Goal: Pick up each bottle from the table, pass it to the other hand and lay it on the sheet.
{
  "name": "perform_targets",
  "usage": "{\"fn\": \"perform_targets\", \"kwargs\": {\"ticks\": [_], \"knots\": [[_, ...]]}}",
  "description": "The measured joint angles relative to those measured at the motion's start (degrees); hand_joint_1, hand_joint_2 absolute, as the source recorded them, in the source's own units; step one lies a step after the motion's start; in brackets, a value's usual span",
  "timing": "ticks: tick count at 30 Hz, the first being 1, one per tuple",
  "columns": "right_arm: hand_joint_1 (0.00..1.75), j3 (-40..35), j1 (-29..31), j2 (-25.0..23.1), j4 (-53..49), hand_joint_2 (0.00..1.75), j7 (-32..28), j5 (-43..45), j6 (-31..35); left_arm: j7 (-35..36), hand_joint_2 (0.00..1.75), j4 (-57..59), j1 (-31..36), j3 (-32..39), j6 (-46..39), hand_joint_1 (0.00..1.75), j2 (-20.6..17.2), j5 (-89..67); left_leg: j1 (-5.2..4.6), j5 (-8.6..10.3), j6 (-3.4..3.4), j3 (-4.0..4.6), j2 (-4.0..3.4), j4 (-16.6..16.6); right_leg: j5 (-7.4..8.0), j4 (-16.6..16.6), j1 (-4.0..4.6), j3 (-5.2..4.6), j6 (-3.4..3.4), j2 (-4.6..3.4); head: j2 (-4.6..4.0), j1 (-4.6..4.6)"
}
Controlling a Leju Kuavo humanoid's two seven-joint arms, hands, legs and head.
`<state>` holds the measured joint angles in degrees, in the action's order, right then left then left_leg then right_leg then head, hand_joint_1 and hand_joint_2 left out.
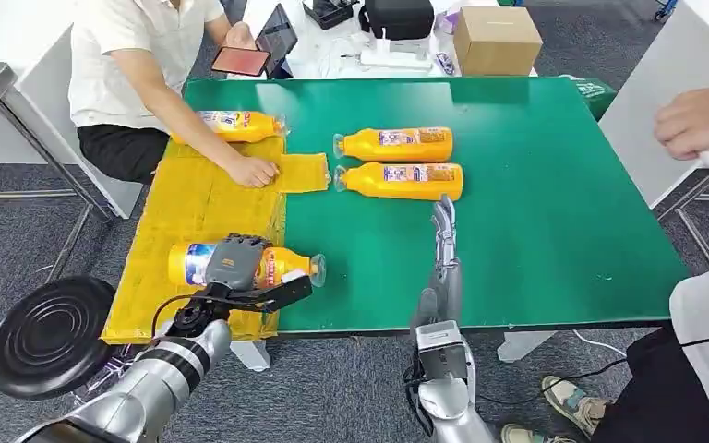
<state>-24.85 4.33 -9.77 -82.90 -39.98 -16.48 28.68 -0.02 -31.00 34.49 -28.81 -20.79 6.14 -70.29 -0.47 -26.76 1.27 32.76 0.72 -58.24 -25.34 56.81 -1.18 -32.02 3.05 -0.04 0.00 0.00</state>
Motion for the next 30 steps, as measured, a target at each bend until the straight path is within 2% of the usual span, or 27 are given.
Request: {"fn": "perform_targets", "kwargs": {"ticks": [1, 2, 3, 8, 16, 21, 30], "knots": [[0.0, 0.0, 0.07, 0.0, 0.15, 0.0, 0.0, 0.02, 0.0, 0.07, 1.75, 0.51, 0.42, -0.29, 0.44, 0.03, 0.0, -0.4, 0.0, 0.0, 0.0, 0.0, 0.0, 0.0, 0.0, 0.0, 0.0, 0.01, 0.0, 0.0, 0.0, 0.0], [0.0, 0.0, 0.14, 0.0, 0.35, 0.0, 0.0, 0.02, 0.0, 0.04, 1.75, 1.12, 0.84, -0.68, 1.29, 0.0, 0.0, -0.59, 0.0, 0.0, 0.0, -0.01, 0.0, 0.0, 0.0, 0.0, 0.0, 0.01, 0.0, 0.0, 0.0, 0.0], [0.0, 0.0, 0.18, 0.0, 0.59, 0.0, 0.0, 0.02, 0.0, -0.04, 0.0, 1.62, 1.13, -0.92, 2.49, 0.0, 0.0, -0.48, 0.0, 0.0, 0.0, -0.02, 0.0, 0.0, 0.0, 0.0, 0.0, 0.03, 0.0, 0.0, 0.0, -0.02], [0.0, 0.02, 0.22, 0.0, 1.88, 0.0, 0.0, 0.02, 0.07, -2.05, 0.0, 2.95, 1.96, -1.18, 5.96, 0.0, 0.09, 0.93, 0.0, 0.01, 0.0, -0.17, 0.02, 0.0, 0.01, -0.01, 0.0, 0.17, 0.0, 0.01, 0.0, 0.0], [0.0, 0.04, 0.28, 0.22, 3.67, 0.0, -0.02, 0.5, 1.86, -11.87, 0.0, 0.98, 1.61, 2.03, 17.05, 0.0, 1.86, 16.24, -0.01, 0.02, 0.0, -0.18, 0.06, 0.0, 0.01, -0.01, -0.01, 0.2, 0.0, 0.01, 0.0, 0.0], [0.0, -0.26, 0.39, 0.46, 4.63, 0.0, 0.0, 0.7, 3.24, -13.27, 0.0, -3.1, 0.41, 2.21, 21.82, 0.0, 2.21, 20.31, -0.01, 0.02, 0.0, -0.16, 0.04, 0.0, 0.01, -0.01, 0.0, 0.16, 0.0, 0.0, 0.0, 0.0], [0.0, -0.35, 0.39, 1.18, 5.62, 0.0, 0.0, 1.11, 4.26, -14.77, 0.0, -8.34, -1.05, 1.92, 24.59, 0.0, 2.1, 23.66, 0.0, 0.02, 0.0, -0.12, 0.05, 0.0, 0.0, -0.01, 0.0, 0.12, 0.0, 0.01, 0.0, 0.0]]}}
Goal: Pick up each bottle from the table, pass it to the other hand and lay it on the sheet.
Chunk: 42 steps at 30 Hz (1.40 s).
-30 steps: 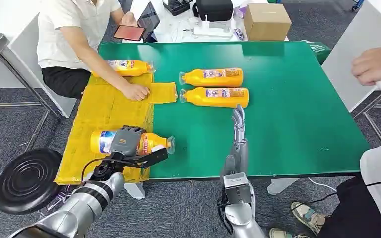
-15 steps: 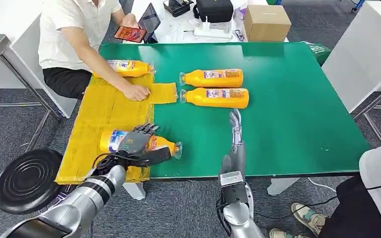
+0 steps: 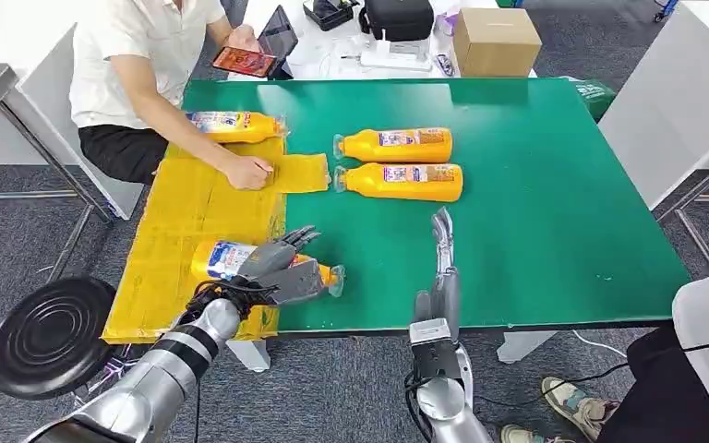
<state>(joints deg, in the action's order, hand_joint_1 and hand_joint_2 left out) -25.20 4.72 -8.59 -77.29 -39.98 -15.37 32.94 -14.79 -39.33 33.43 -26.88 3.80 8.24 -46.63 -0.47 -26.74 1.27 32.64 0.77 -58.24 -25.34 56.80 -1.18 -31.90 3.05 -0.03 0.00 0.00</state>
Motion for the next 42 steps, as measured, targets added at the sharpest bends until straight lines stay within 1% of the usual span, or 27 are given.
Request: {"fn": "perform_targets", "kwargs": {"ticks": [5, 10, 12, 21, 22, 25, 27, 28, 31, 32, 33, 35, 37, 38, 39, 41, 42], "knots": [[0.0, 0.02, -0.08, 0.46, 0.13, 0.0, 0.0, 0.33, 0.72, -0.51, 0.0, -4.63, -1.61, -1.95, 0.83, 0.0, -0.72, 2.54, -0.01, 0.0, 0.0, 0.01, 0.0, 0.0, 0.0, 0.0, -0.01, 0.0, 0.0, 0.0, 0.0, 0.0], [0.0, 0.07, -0.91, 0.94, 0.11, 0.0, 0.0, 0.31, 1.77, 1.11, 0.0, -13.27, -4.69, -4.85, -4.43, 0.0, -1.97, 4.35, -0.01, -0.01, 0.0, 0.05, 0.03, 0.0, 0.0, 0.0, -0.01, -0.03, 0.0, 0.01, 0.0, 0.0], [0.0, 0.13, -1.15, 1.03, 0.11, 0.0, 0.0, 0.29, 1.82, 1.4, 0.0, -16.21, -5.5, -5.8, -5.0, 0.0, -2.38, 4.46, -0.01, -0.01, 0.0, 0.05, 0.01, 0.0, 0.0, 0.0, 0.0, -0.04, 0.0, 0.0, 0.0, 0.0], [0.0, 0.26, -1.5, 1.27, 0.11, 0.0, 0.0, 0.26, 1.84, 1.61, 0.0, -21.45, -7.24, -7.39, -5.02, 0.0, -3.23, 4.53, 0.0, 0.0, 0.0, 0.04, 0.0, 0.0, 0.0, 0.0, 0.0, -0.05, 0.0, 0.0, 0.0, 0.0], [0.0, 0.28, -1.52, 1.29, 0.11, 0.0, 0.0, 0.24, 1.88, 1.61, 1.75, -21.84, -7.41, -7.43, -5.43, 0.0, -3.3, 4.77, 0.0, 0.0, 0.0, 0.04, 0.0, 0.0, 0.0, 0.0, 0.0, -0.05, 0.0, 0.0, 0.0, 0.0], [0.0, 0.31, -1.86, 1.29, -0.06, 0.0, 0.0, 0.09, 2.45, 0.31, 1.75, -25.05, -9.38, -7.37, -10.12, 0.0, -3.28, 7.84, -0.01, -0.01, 0.0, 0.05, -0.01, 0.0, 0.0, 0.0, 0.0, -0.05, 0.0, -0.01, 0.0, 0.0], [0.0, 0.35, -2.41, 1.29, -0.74, 0.0, 0.0, 1.07, 3.11, -1.14, 1.75, -28.41, -12.36, -6.49, -14.37, 0.0, -2.29, 14.46, -0.01, -0.02, 0.0, 0.06, -0.01, 0.0, -0.01, -0.01, -0.01, -0.07, 0.01, -0.01, 0.0, 0.02], [0.0, 0.5, -2.68, 1.33, -1.39, 1.75, 0.0, 1.49, 3.78, -1.75, 1.75, -30.58, -13.9, -5.86, -15.84, 0.0, -1.51, 21.88, -0.01, -0.03, 0.01, 0.08, 0.0, 0.0, -0.02, -0.01, -0.01, -0.09, 0.01, 0.0, 0.0, 0.0], [0.0, 1.14, -3.09, 1.58, -2.4, 1.75, 0.0, 0.3, 6.15, -1.07, 1.75, -33.54, -18.05, -4.02, -13.37, 0.0, 0.11, 45.42, -0.02, -0.05, 0.01, 0.12, -0.03, 0.0, -0.02, -0.05, -0.01, -0.15, 0.01, -0.02, 0.0, 0.0], [0.0, 1.86, -3.13, 1.64, -2.42, 1.75, -0.02, -1.62, 6.5, -1.45, 1.75, -33.89, -19.1, -3.59, -12.87, 0.0, 0.35, 52.42, -0.02, -0.05, 0.01, 0.12, -0.05, 0.0, -0.02, -0.05, -0.01, -0.15, 0.01, -0.02, 0.0, 0.02], [0.0, 2.6, -3.17, 1.73, -2.42, 1.75, 0.0, -4.2, 6.63, -1.99, 1.75, -34.02, -20.05, -3.21, -12.89, 0.0, 0.48, 55.86, -0.01, -0.05, 0.01, 0.12, -0.05, 0.0, -0.02, -0.05, -0.01, -0.16, 0.0, -0.01, 0.0, 0.0], [0.0, 4.48, -3.16, 2.03, -2.25, 1.75, 0.0, -7.98, 6.71, -3.35, 1.75, -34.02, -21.68, -2.87, -12.91, 0.0, 0.52, 58.3, -0.01, -0.03, 0.01, 0.12, 0.01, 0.0, -0.02, -0.05, -0.01, -0.14, 0.0, 0.01, 0.0, 0.02], [0.0, 5.68, -3.16, 2.25, -2.12, 1.75, 0.0, -9.32, 6.82, -3.57, 1.75, -34.06, -22.78, -2.76, -12.89, 0.0, 0.57, 59.09, -0.01, -0.02, 0.01, 0.11, 0.01, 0.0, -0.01, -0.05, 0.0, -0.14, 0.0, 0.0, 0.0, 0.0], [0.0, 6.4, -3.16, 2.27, -1.95, 1.75, 0.0, -11.78, 6.89, -3.39, 1.75, -34.06, -23.09, -2.71, -12.89, 0.0, 0.57, 59.76, -0.01, -0.02, 0.01, 0.11, -0.03, 0.0, -0.01, -0.05, 0.0, -0.13, 0.0, 0.0, 0.0, 0.0], [0.0, 7.31, -3.1, 2.27, -1.51, 1.75, 0.3, -15.54, 6.95, -3.22, 1.75, -34.06, -23.31, -2.69, -12.89, 0.0, 0.55, 60.33, -0.01, -0.02, 0.01, 0.1, -0.06, 0.0, 0.0, -0.05, 0.0, -0.13, 0.0, 0.0, 0.0, 0.0], [0.0, 10.8, -2.81, 2.34, 0.57, 1.75, 1.86, -27.56, 6.97, -3.59, 1.75, -34.06, -23.7, -2.69, -13.92, 0.0, 0.55, 59.47, -0.01, -0.02, 0.01, 0.1, -0.02, 0.0, 0.0, -0.05, 0.0, -0.12, 0.0, 0.0, 0.0, 0.02], [0.0, 12.29, -2.38, 2.45, 1.56, 1.75, 2.45, -30.88, 6.97, -3.79, 1.75, -34.06, -23.86, -2.67, -14.49, 0.0, 0.55, 58.29, -0.01, -0.01, 0.01, 0.1, 0.02, 0.0, 0.0, -0.05, 0.0, -0.11, 0.0, 0.01, 0.0, 0.02]]}}
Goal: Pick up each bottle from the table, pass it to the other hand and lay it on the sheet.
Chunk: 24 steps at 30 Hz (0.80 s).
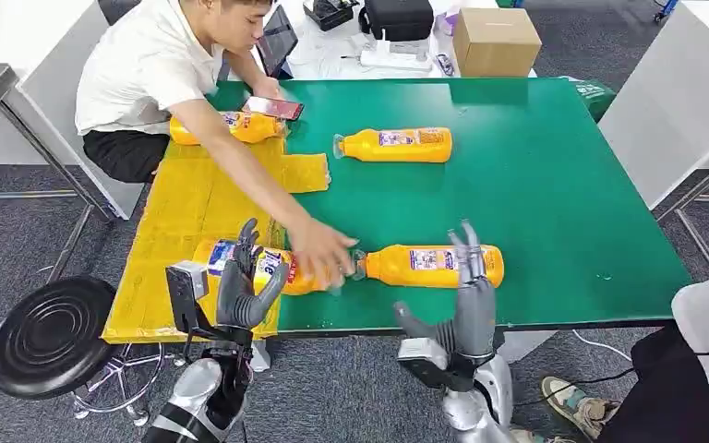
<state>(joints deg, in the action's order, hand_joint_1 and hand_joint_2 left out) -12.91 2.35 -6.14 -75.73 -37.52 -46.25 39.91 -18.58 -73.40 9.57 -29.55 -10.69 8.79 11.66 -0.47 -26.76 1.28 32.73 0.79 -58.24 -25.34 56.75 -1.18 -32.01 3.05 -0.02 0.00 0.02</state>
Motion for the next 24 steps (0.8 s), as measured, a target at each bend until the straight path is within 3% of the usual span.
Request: {"fn": "perform_targets", "kwargs": {"ticks": [2, 8, 24], "knots": [[0.0, 4.85, 1.01, 0.68, 4.03, 1.75, 1.43, -7.0, 0.0, -0.24, 1.75, 0.04, -0.22, -0.07, -1.9, 0.0, -0.07, -4.59, -0.01, 0.0, 0.0, 0.02, 0.09, 0.0, 0.0, 0.0, -0.01, 0.02, 0.0, 0.04, 0.0, -0.02], [0.0, 11.57, 4.95, 1.72, 13.58, 1.75, 5.89, -16.82, 0.02, 1.16, 1.75, 0.2, -0.27, -1.31, -3.06, 0.0, 0.24, -12.16, -0.03, -0.01, 0.01, 0.03, 0.0, -0.01, 0.01, 0.0, -0.02, 0.0, 0.01, 0.0, 0.0, -0.02], [0.0, 6.27, 17.13, 6.31, 35.55, 1.75, 23.09, -20.54, -1.15, 5.13, 1.75, 2.25, 0.13, -4.15, -1.2, 0.0, 1.64, -12.47, -0.02, 0.01, 0.01, 0.02, 0.0, -0.02, 0.02, 0.0, -0.01, 0.0, 0.02, -0.01, 0.0, 0.0]]}}
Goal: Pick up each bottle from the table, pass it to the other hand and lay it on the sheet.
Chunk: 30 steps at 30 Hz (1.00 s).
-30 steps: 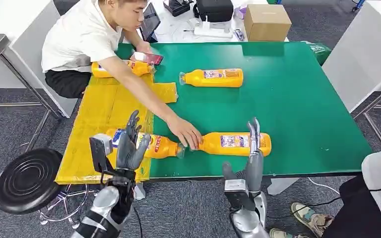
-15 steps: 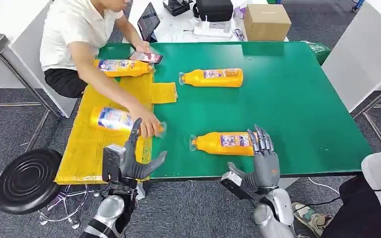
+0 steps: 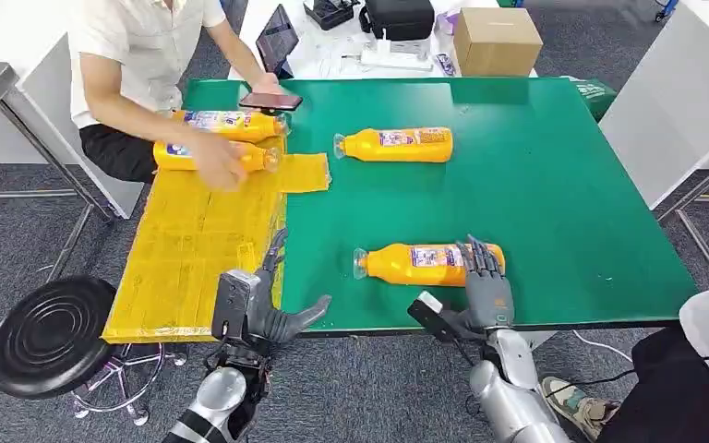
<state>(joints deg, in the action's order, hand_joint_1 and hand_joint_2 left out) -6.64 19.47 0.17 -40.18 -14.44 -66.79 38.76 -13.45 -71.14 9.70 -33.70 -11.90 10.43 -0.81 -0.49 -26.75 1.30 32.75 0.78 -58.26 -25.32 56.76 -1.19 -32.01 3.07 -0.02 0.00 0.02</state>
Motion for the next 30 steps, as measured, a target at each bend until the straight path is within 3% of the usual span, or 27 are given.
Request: {"fn": "perform_targets", "kwargs": {"ticks": [6, 15, 24, 30], "knots": [[0.0, -3.48, 3.69, 1.9, 2.12, 1.75, 5.3, -1.58, -3.61, 6.06, 1.75, 0.44, 0.56, -0.92, 6.19, 0.0, -0.15, 7.8, 0.0, 0.02, 0.02, -0.03, -0.01, 0.0, 0.03, 0.0, 0.0, 0.01, 0.04, -0.01, 0.0, -0.02], [0.0, -6.58, 6.47, 4.62, 2.67, 1.75, 8.14, -1.36, -9.34, 9.08, 1.75, 0.77, 1.42, -2.1, 7.2, 0.0, -0.88, 11.32, 0.0, 0.04, 0.05, -0.03, 0.01, 0.0, 0.04, 0.0, 0.0, 0.02, 0.05, 0.0, 0.0, -0.02], [0.0, -7.7, 7.03, 6.01, 2.67, 1.75, 8.58, -1.27, -10.59, 9.52, 1.75, 0.96, 1.73, -2.19, 7.2, 0.0, -1.38, 11.54, 0.0, 0.03, 0.05, -0.02, 0.01, -0.01, 0.04, 0.0, 0.0, 0.02, 0.05, 0.0, 0.0, 0.0], [0.0, -9.88, 8.54, 7.37, 2.67, 1.75, 10.26, -1.27, -17.56, 11.46, 1.75, 0.96, 2.42, -2.73, 7.77, 0.0, -2.06, 11.32, 0.0, 0.04, 0.05, -0.08, 0.0, 0.0, 0.04, 0.0, 0.0, 0.07, 0.05, 0.0, 0.0, 0.0]]}}
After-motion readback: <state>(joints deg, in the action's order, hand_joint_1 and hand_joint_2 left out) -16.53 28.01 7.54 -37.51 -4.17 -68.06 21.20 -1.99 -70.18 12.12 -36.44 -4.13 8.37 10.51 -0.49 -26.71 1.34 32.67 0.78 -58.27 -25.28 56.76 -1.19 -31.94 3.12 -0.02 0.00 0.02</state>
